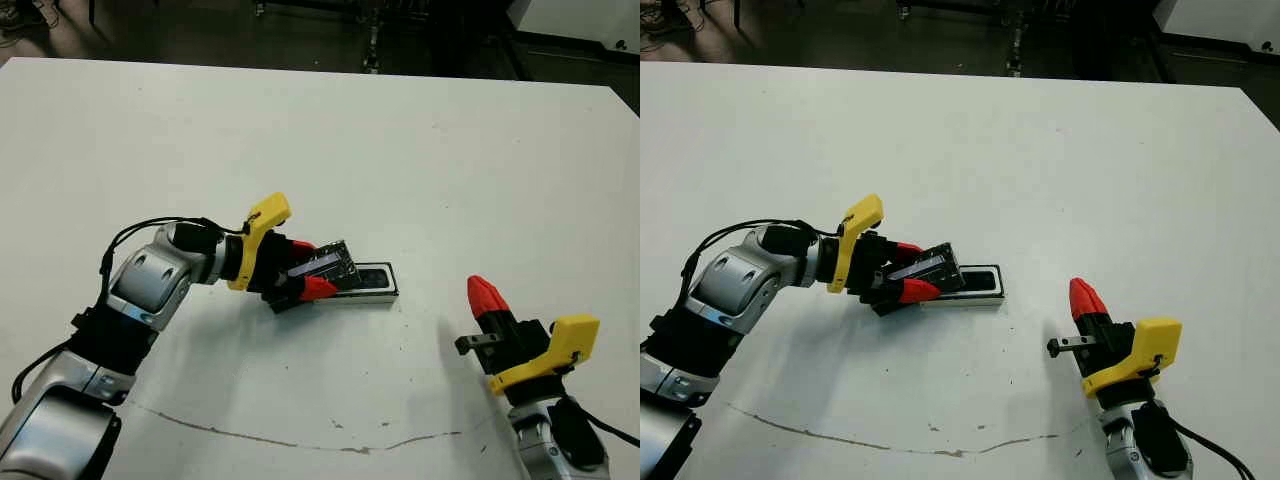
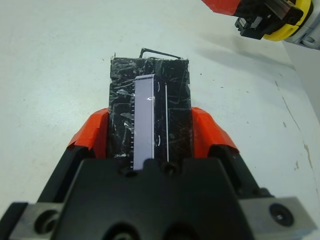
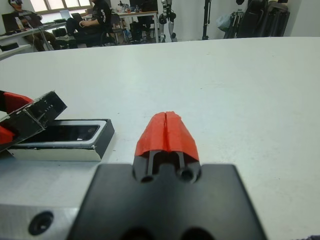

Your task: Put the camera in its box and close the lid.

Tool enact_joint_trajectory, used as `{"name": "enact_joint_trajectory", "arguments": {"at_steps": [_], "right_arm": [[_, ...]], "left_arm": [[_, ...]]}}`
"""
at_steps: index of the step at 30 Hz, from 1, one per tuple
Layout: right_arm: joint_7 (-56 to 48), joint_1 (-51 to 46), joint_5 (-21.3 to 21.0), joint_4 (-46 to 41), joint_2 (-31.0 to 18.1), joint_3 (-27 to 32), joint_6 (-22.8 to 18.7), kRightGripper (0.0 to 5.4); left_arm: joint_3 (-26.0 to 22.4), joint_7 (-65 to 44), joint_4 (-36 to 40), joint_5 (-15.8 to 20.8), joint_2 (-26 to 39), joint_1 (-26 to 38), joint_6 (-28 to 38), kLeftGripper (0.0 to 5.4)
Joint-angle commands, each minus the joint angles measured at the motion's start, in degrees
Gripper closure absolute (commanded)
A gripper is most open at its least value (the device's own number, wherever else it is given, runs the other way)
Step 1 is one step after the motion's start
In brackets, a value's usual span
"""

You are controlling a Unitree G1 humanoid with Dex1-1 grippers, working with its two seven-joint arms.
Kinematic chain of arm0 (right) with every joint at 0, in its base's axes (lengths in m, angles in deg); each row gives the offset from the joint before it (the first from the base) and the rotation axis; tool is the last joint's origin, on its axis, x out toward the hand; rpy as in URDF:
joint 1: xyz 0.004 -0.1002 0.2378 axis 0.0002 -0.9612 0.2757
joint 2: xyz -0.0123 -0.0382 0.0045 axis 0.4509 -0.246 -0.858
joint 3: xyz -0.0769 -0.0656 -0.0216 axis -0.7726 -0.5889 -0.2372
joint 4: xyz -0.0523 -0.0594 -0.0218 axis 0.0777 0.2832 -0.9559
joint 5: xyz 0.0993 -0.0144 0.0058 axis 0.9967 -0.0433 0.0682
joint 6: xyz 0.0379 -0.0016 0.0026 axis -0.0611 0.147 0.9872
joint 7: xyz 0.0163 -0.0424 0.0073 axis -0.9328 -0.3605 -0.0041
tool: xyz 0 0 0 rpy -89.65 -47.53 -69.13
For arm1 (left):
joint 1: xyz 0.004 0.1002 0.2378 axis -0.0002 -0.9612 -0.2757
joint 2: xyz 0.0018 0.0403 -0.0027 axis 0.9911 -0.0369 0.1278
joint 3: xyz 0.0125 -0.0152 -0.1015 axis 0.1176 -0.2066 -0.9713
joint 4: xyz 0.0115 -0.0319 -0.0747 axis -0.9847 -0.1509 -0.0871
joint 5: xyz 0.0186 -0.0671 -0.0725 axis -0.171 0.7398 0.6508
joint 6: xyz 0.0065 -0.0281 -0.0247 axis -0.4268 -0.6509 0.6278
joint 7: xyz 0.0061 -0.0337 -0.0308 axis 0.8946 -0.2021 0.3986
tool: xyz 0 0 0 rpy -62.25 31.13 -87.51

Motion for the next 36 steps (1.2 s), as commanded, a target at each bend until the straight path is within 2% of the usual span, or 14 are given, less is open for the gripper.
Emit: {"name": "enact_joint_trajectory", "arguments": {"at_steps": [1,6,11,17,25,36], "right_arm": [[0.3,-0.55,-0.48,-0.04,-0.52,0.15,-0.27,5.4],[0.4,-0.57,-0.08,-0.04,-0.39,0.19,-0.69,5.4],[0.34,-0.62,-0.44,-0.15,-0.67,0.17,-0.58,5.4],[0.19,-0.6,-0.86,0.24,-0.58,0.01,0.28,5.4],[0.25,-0.66,-0.23,0.02,-0.39,0.18,-0.27,5.4],[0.32,-0.5,0.38,-0.05,-0.4,0.43,-0.75,5.4]], "left_arm": [[1.28,-0.51,-1.72,0.31,-1.36,-1.8,-0.59,2.24],[2.42,-1.15,-4.35,-0.8,-2.64,-1.53,2.58,2.24],[4.74,-1.36,-9.92,-4.23,-4.45,-0.17,9.33,2.24],[6.65,-2.1,-16.17,-6.72,-7.28,1.19,13.44,2.24],[8.72,-2.2,-18.46,-9.35,-9.77,2.38,13.71,2.24],[7.37,-1.51,-20.51,-8.66,-12.43,3.48,9.26,2.24]]}}
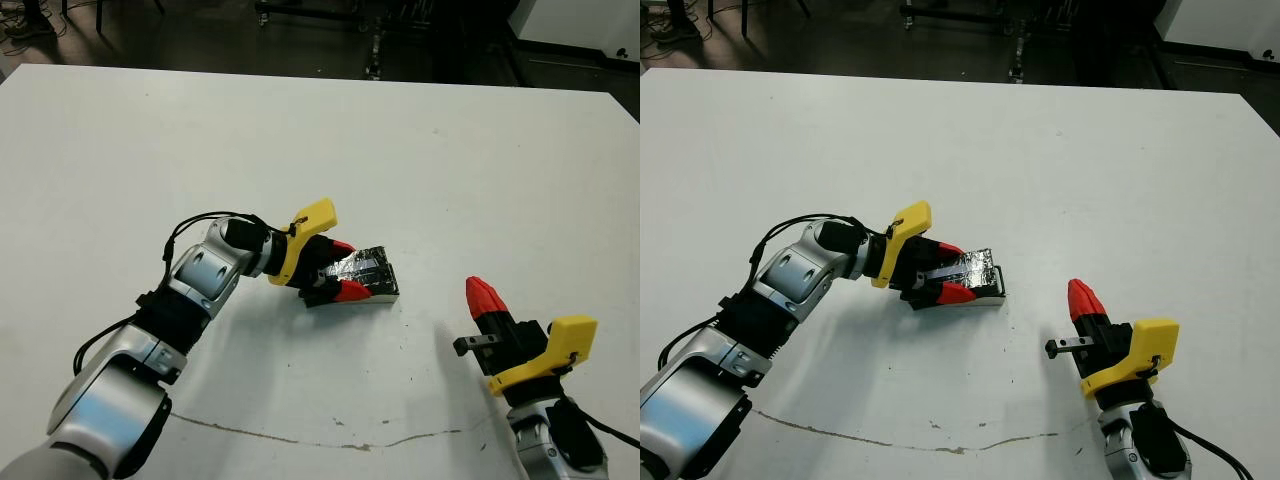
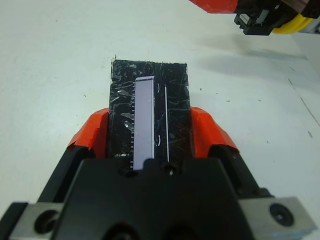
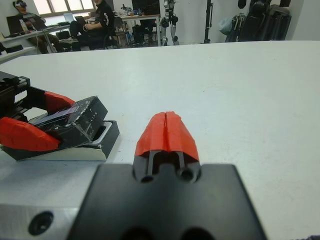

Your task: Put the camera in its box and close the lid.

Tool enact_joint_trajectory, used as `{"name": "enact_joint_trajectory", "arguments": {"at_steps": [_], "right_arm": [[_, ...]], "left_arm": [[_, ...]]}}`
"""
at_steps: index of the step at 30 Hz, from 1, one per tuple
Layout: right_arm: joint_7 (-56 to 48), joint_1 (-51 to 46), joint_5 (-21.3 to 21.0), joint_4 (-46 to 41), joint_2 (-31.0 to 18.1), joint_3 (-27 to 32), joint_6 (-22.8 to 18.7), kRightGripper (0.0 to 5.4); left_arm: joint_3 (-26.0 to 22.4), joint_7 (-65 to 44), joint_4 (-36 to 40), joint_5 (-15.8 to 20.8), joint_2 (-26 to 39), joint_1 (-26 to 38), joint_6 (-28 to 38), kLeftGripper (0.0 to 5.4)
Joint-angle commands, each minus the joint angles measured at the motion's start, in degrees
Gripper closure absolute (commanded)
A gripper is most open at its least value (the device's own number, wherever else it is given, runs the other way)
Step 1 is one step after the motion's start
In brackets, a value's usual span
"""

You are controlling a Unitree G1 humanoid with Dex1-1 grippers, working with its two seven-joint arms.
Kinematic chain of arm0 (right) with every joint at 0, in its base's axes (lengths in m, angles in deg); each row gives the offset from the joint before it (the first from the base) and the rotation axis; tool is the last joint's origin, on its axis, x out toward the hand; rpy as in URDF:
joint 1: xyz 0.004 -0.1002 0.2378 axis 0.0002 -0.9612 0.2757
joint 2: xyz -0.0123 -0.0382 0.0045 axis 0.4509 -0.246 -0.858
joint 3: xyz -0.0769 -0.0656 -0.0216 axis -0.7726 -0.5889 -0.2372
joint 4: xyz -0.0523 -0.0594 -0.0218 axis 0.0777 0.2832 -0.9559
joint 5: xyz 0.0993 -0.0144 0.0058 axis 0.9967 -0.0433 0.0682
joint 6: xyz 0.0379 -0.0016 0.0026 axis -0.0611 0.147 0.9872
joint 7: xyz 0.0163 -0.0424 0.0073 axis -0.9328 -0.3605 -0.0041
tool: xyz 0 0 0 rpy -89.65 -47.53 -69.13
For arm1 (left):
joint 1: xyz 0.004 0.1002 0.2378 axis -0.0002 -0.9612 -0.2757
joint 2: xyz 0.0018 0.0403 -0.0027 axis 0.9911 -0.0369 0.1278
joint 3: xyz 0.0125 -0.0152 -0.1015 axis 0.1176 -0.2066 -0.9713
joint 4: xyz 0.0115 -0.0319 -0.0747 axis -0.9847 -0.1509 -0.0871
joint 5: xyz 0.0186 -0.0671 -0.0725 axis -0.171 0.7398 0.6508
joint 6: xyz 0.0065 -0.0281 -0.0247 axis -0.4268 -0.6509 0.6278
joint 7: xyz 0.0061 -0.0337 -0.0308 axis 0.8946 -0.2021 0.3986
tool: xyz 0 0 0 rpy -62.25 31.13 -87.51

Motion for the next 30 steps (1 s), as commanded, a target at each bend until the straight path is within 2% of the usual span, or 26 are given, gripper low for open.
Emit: {"name": "enact_joint_trajectory", "arguments": {"at_steps": [1,6,17,30], "right_arm": [[0.25,-0.27,0.65,0.09,-0.34,0.67,-0.76,5.4],[0.16,0.0,0.6,0.22,-0.65,0.7,-0.6,5.4],[0.26,0.17,0.4,-0.06,-0.95,1.2,-0.7,5.4],[0.2,0.04,0.23,0.11,-0.92,1.34,-0.72,5.4]], "left_arm": [[1.98,0.87,-3.49,-0.98,-2.29,-3.43,-4.71,2.24],[1.65,0.76,-5.05,-1.03,-3.12,-2.59,-6.61,2.24],[2.69,0.33,-11.22,-3.87,-5.3,-0.65,-0.05,2.24],[2.28,0.43,-14.87,-5.04,-7.66,0.33,0.62,2.24]]}}
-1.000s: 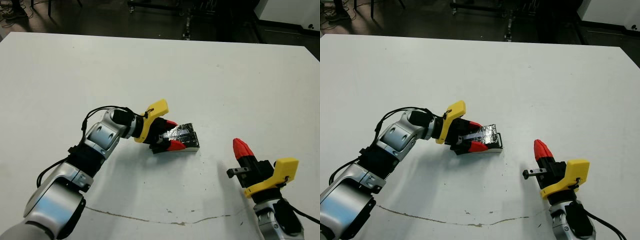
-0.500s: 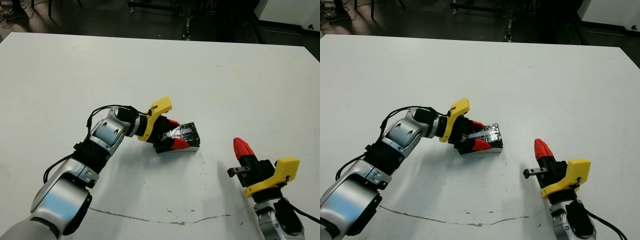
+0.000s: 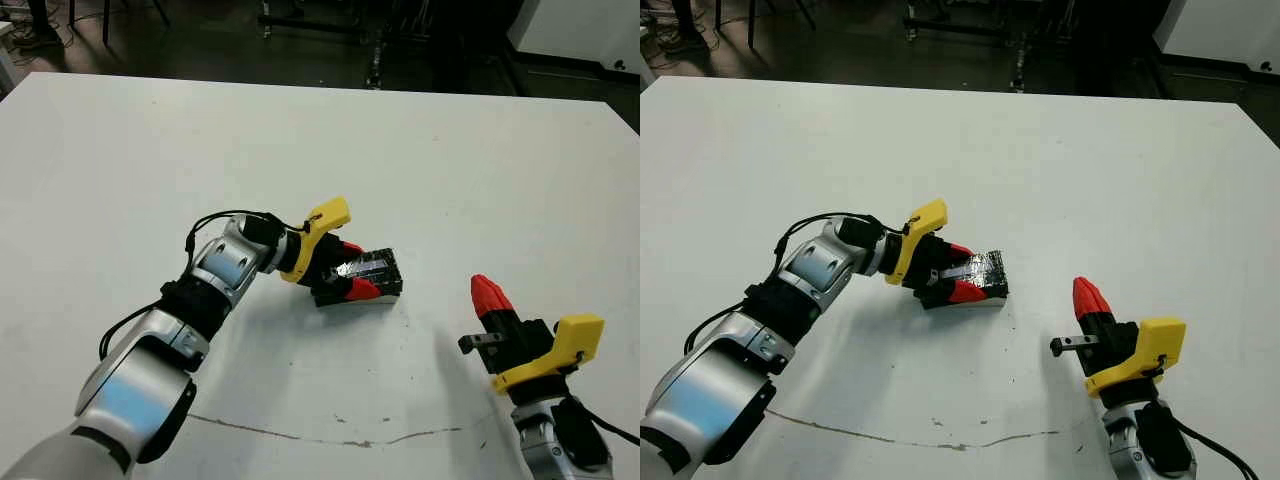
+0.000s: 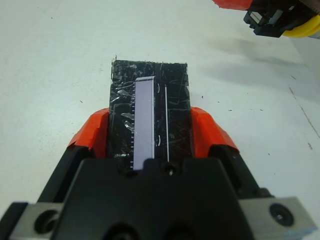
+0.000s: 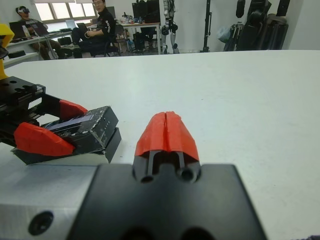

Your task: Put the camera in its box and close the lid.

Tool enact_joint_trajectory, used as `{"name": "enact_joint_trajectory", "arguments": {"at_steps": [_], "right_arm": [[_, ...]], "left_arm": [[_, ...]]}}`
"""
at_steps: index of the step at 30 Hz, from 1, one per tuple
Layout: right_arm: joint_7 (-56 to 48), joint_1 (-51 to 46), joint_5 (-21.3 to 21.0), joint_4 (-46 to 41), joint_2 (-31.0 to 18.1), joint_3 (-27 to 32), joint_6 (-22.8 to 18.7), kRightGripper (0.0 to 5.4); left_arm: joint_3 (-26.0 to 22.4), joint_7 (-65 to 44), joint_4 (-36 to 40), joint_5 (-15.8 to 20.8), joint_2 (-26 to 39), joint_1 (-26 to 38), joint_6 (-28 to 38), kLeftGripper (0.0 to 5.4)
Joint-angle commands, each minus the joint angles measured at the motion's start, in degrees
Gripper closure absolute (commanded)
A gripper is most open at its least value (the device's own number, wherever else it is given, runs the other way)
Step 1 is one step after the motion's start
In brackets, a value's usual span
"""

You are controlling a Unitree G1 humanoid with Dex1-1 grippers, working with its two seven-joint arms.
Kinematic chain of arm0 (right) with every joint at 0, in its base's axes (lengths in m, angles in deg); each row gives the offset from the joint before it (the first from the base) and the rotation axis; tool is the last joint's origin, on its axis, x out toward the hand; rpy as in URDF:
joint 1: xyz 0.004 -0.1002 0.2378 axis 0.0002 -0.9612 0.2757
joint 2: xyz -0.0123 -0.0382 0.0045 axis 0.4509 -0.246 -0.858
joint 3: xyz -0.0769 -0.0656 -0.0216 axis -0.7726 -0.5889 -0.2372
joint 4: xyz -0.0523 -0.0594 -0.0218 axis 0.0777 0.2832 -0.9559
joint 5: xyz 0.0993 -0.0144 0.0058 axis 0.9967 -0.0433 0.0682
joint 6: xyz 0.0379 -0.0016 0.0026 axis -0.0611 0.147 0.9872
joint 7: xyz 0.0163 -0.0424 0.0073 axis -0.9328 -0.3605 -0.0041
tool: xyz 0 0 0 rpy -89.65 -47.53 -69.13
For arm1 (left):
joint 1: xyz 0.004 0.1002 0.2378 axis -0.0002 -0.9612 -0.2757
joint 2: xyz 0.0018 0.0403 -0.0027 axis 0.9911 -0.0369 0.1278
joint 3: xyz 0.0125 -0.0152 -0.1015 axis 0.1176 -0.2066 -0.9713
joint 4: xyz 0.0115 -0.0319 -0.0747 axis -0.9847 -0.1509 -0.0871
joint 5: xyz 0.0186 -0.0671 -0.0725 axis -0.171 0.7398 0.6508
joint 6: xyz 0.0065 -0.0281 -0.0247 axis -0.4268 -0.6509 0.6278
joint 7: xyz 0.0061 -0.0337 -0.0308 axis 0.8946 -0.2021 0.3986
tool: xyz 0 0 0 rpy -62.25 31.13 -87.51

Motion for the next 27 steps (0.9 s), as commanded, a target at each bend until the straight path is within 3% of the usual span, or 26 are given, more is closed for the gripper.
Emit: {"name": "enact_joint_trajectory", "arguments": {"at_steps": [1,10,20,27], "right_arm": [[0.22,-0.2,0.16,0.13,-0.71,0.56,-0.95,5.4],[-0.36,-0.3,-0.75,0.77,-1.02,0.47,0.54,5.4],[0.1,-0.36,-0.56,0.58,-0.57,0.78,0.23,5.4],[-0.29,-0.32,0.56,0.22,-0.57,1.49,0.21,5.4]], "left_arm": [[2.58,1.9,-3.67,-2.53,-2.8,-4.26,-1.39,2.24],[3.37,1.2,-4.67,-4.31,-2.63,-4.45,3.16,2.24],[4.9,1.4,-8.26,-6.17,-4.22,-3.35,1.29,2.24],[6.64,0.9,-10.79,-8.25,-5.3,-3.16,7.2,2.24]]}}
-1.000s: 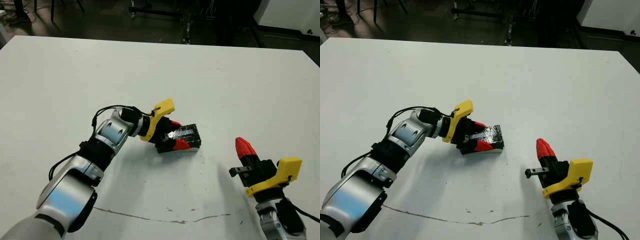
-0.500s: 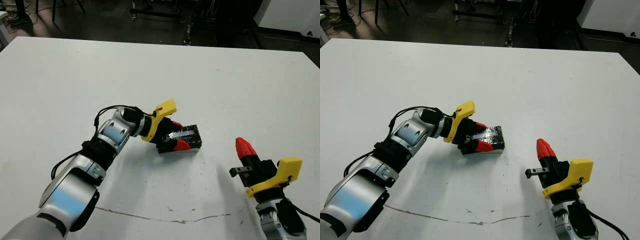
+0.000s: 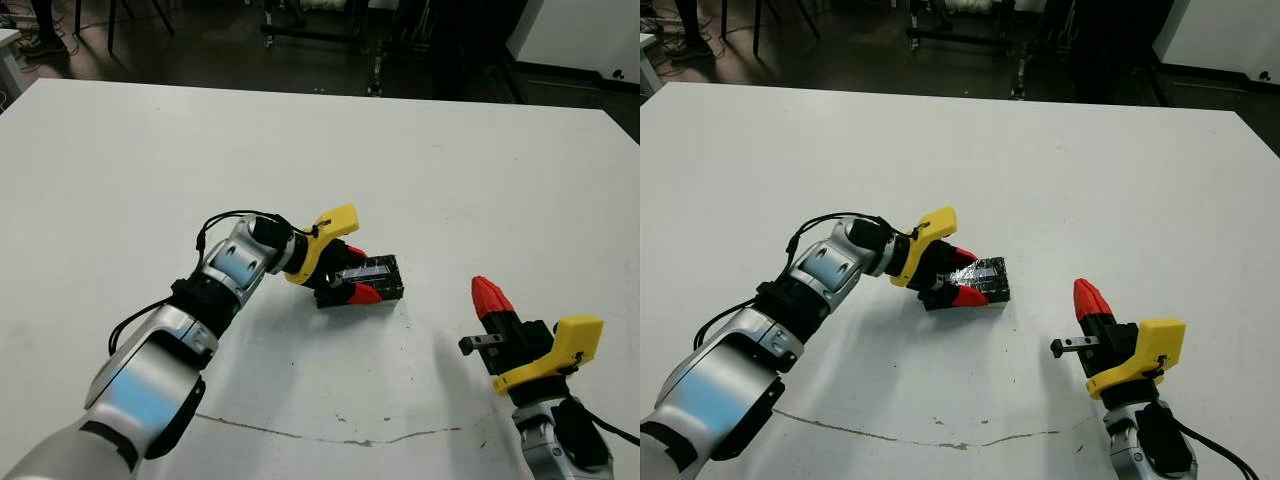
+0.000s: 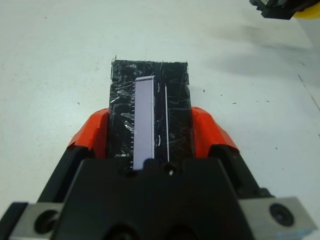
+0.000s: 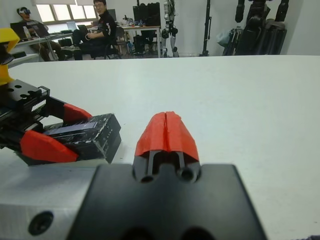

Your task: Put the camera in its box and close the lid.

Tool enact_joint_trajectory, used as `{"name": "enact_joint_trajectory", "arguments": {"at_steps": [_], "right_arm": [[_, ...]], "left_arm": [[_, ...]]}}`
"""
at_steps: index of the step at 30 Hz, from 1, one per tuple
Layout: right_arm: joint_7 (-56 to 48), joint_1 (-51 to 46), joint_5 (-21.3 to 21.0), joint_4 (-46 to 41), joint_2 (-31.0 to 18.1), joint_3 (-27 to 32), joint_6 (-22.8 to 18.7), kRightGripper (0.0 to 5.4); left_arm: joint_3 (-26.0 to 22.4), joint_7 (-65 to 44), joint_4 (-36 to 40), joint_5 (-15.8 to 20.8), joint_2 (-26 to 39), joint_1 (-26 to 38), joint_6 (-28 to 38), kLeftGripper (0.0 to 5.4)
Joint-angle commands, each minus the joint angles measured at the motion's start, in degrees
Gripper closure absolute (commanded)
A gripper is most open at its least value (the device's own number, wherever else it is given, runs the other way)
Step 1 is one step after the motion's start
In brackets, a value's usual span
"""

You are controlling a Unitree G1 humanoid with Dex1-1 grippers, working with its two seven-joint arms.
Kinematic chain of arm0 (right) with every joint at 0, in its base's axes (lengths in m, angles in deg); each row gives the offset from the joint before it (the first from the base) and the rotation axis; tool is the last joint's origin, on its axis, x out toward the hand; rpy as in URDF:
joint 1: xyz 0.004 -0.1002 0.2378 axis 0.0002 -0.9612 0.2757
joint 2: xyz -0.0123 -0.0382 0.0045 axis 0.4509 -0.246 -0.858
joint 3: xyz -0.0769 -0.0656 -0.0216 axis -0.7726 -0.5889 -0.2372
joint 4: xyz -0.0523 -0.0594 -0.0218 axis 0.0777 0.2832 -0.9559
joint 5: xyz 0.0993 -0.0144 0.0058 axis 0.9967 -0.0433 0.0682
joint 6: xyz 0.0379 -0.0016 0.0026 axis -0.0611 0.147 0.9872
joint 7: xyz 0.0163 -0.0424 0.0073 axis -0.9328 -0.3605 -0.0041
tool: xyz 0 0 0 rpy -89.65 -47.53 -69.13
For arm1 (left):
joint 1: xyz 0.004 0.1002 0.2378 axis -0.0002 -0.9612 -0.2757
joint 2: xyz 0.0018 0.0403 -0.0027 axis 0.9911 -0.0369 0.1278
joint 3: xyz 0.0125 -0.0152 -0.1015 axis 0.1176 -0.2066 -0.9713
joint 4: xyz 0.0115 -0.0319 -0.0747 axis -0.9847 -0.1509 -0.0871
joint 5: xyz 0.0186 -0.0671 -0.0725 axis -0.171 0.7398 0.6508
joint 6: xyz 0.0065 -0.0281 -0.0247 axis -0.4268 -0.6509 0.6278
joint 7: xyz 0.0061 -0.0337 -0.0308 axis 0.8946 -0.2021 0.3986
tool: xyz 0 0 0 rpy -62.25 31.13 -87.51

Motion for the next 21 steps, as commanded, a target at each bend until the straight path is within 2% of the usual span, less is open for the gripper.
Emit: {"name": "enact_joint_trajectory", "arguments": {"at_steps": [1,3,6,9,13,21], "right_arm": [[-0.01,-0.23,0.57,-0.12,-0.38,0.73,0.14,5.4],[0.12,-0.27,0.79,-0.3,-0.31,0.71,-0.19,5.4],[0.41,-0.4,0.87,-0.41,-0.1,0.58,-0.22,5.4],[0.29,-0.47,0.38,-0.2,-0.23,0.4,0.32,5.4],[0.68,-0.74,0.3,-0.81,-0.25,0.23,-0.44,5.4],[0.59,-0.96,0.09,-0.83,-0.41,-0.06,-0.2,5.4]], "left_arm": [[4.29,1.44,-5.73,-4.26,-3.84,-4.67,0.8,2.24],[4.41,1.73,-7.14,-4.7,-4.39,-4.45,0.84,2.24],[4.2,2.36,-9.42,-4.93,-5.62,-3.55,-2.57,2.24],[5.1,4.62,-8.52,-7.19,-5.41,-4.1,0.21,2.24],[7.46,7.16,-7.44,-11.22,-4.28,-4.76,8.79,1.6],[6.79,6.35,-9.36,-11.54,-4.77,-4.1,8.93,0.44]]}}
